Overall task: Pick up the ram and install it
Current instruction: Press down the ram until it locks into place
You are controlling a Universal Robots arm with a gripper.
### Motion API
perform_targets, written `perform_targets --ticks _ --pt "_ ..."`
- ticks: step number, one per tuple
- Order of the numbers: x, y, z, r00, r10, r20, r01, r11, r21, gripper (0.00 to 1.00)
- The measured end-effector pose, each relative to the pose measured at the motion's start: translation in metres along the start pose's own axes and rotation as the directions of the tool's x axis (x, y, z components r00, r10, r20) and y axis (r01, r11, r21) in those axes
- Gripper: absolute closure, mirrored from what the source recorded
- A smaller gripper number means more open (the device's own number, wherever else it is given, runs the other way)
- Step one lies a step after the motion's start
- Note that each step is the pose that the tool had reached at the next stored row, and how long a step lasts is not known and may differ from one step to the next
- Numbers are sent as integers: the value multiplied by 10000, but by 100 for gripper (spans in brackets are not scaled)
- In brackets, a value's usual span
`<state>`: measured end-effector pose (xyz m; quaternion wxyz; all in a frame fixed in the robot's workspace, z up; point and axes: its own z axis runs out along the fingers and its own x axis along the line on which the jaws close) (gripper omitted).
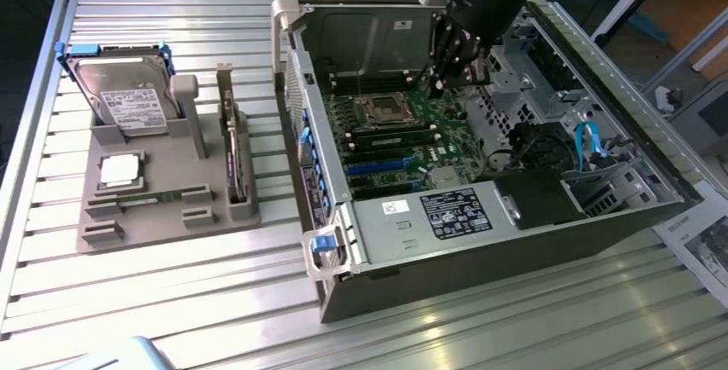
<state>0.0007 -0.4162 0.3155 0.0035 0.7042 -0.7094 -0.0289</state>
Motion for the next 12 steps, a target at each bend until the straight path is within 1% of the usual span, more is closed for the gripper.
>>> perform_targets --ticks 4,6,7,8,9,11,12 --pt "0 0 1 10000 -1 -3 1 10000 6 90" --pt "0 0 6 10000 -6 -1 6 10000 30 90" --pt "1 1 9 10000 -13 -2 13 10000 55 90" --pt "0 5 15 10000 -35 -2 35 9999 126 90" --pt "0 8 17 10000 -46 -3 47 9998 170 90" --pt "-1 15 22 10000 -73 -2 73 9995 297 90" --pt "-2 20 23 10000 -80 -3 80 9994 345 90"
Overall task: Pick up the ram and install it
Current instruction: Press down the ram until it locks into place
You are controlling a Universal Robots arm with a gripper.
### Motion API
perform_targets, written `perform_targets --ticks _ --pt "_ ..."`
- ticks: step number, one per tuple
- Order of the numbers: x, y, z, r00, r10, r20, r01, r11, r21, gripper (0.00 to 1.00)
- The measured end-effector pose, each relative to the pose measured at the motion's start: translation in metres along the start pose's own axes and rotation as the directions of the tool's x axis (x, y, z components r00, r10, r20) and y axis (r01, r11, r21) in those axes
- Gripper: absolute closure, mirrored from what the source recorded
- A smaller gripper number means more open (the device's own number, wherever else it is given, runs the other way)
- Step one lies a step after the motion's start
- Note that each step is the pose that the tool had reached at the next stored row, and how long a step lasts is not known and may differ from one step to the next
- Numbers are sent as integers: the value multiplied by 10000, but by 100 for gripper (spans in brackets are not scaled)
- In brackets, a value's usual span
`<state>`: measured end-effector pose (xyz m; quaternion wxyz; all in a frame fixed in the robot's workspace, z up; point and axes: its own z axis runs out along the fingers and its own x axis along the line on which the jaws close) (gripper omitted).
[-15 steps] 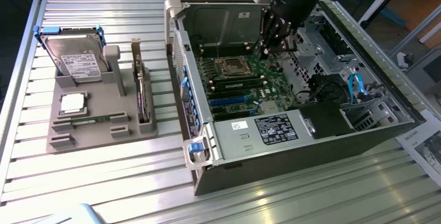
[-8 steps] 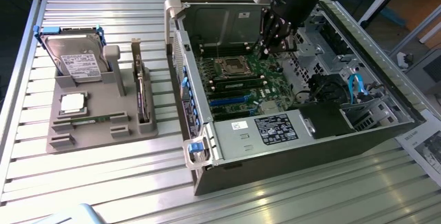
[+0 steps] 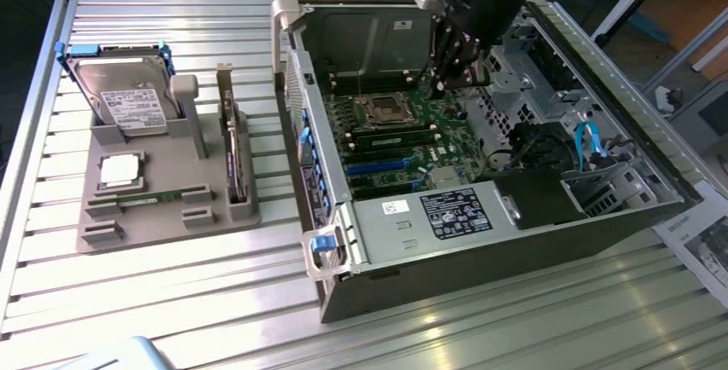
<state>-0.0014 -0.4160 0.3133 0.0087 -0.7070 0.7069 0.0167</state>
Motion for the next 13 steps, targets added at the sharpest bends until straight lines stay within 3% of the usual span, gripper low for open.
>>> perform_targets --ticks 2,5,13 --pt "-2 7 1 10000 -6 -5 6 10000 53 90" --pt "-2 4 0 10000 -7 -6 7 10000 53 90" --pt "-2 -128 0 10000 -6 -5 6 10000 54 90"
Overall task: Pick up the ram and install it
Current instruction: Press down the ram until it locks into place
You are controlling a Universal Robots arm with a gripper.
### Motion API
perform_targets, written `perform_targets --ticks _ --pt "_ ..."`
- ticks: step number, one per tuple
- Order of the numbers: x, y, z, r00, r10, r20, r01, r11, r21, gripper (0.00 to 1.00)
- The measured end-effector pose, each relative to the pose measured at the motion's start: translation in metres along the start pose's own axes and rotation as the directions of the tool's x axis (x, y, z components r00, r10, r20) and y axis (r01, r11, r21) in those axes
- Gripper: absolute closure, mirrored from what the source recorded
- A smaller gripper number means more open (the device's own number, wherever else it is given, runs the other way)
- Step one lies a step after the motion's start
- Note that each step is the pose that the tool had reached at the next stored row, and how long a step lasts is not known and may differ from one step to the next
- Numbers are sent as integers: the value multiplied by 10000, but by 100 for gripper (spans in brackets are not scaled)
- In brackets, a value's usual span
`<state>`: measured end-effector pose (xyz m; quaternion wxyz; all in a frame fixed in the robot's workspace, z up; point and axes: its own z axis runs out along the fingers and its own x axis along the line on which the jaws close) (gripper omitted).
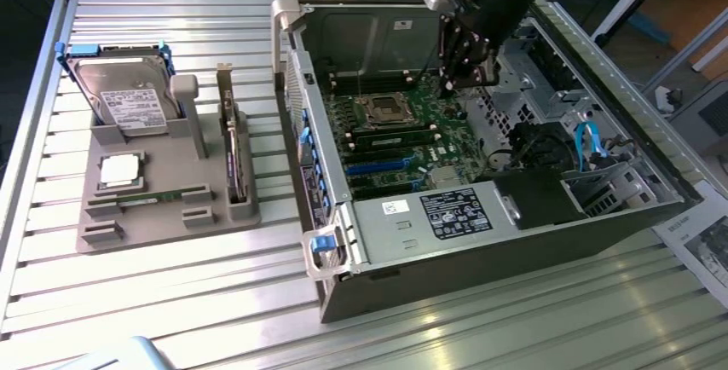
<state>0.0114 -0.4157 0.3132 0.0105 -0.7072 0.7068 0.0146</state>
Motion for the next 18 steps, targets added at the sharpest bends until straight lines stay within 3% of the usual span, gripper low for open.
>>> perform_targets --ticks 7,14,18 --pt "0 -100 0 10000 0 -1 0 10000 0 90" --pt "1 -116 0 10000 0 -1 0 10000 0 90" --pt "2 -116 52 10000 -1 0 1 10000 23 90"
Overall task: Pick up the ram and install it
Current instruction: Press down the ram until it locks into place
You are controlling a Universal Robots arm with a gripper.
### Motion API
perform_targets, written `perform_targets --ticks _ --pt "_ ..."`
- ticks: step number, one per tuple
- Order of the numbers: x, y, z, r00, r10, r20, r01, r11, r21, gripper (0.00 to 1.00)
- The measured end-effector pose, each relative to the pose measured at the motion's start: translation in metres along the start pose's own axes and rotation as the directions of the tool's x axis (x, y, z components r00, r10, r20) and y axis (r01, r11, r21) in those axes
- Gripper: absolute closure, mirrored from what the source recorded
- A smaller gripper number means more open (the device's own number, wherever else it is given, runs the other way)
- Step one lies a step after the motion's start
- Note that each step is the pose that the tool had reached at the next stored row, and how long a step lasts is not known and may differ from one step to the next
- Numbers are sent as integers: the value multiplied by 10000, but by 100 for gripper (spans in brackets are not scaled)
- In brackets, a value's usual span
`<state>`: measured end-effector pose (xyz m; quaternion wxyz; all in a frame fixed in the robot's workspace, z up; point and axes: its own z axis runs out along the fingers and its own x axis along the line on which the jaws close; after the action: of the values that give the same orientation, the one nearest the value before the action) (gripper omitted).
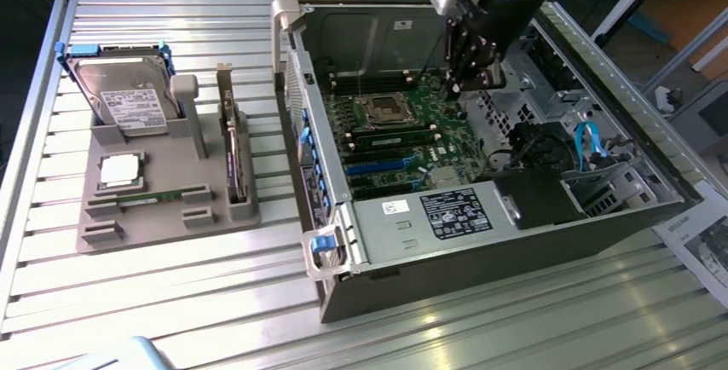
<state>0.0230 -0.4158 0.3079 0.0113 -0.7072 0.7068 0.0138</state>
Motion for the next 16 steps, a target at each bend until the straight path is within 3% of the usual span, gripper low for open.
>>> perform_targets --ticks 9,16 --pt "4 -1 117 10000 -3 -1 3 10000 82 90" --pt "8 -1 196 10000 -4 1 4 10000 98 90"
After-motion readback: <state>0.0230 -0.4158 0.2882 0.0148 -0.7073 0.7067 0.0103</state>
